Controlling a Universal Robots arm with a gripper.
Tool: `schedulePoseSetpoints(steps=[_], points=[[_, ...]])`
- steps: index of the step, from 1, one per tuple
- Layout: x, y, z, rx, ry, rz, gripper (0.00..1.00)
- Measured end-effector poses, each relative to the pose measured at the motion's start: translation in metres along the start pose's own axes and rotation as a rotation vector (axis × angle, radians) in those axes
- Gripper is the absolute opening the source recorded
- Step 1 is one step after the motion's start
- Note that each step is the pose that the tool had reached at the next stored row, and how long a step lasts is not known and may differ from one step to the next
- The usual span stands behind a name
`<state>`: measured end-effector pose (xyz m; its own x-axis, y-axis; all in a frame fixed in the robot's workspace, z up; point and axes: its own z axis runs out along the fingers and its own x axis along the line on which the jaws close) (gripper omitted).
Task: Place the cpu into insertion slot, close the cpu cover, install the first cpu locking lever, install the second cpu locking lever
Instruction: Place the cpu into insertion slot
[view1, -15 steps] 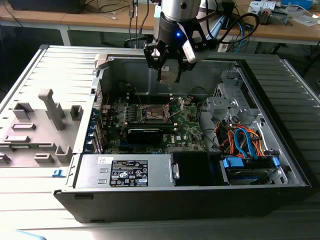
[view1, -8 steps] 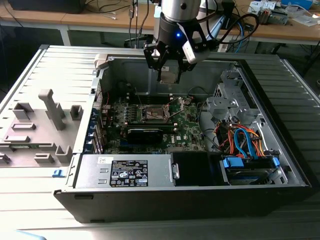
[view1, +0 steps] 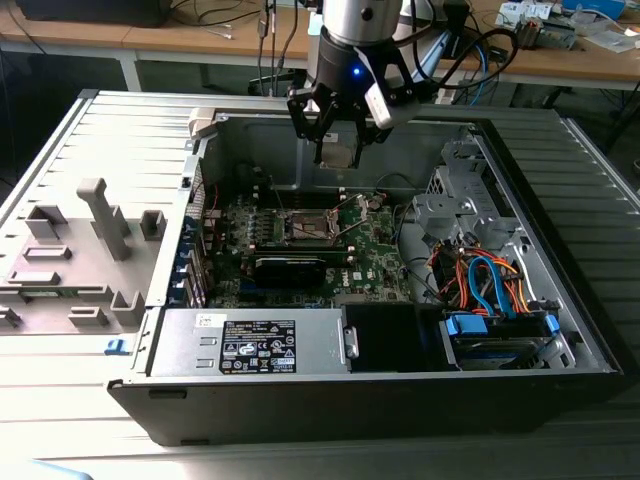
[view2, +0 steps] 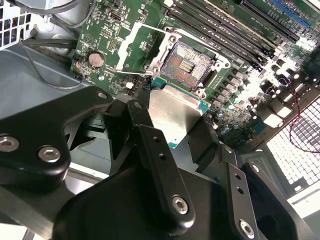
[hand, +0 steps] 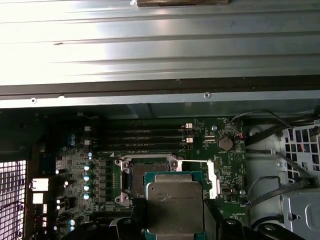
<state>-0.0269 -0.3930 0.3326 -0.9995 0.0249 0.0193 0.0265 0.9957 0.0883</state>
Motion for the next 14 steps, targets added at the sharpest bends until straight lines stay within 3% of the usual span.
schedulePoseSetpoints(steps=[14], points=[[-0.0001, -0.0020, 0.0017, 0.0000, 0.0000, 0.000, 0.55]])
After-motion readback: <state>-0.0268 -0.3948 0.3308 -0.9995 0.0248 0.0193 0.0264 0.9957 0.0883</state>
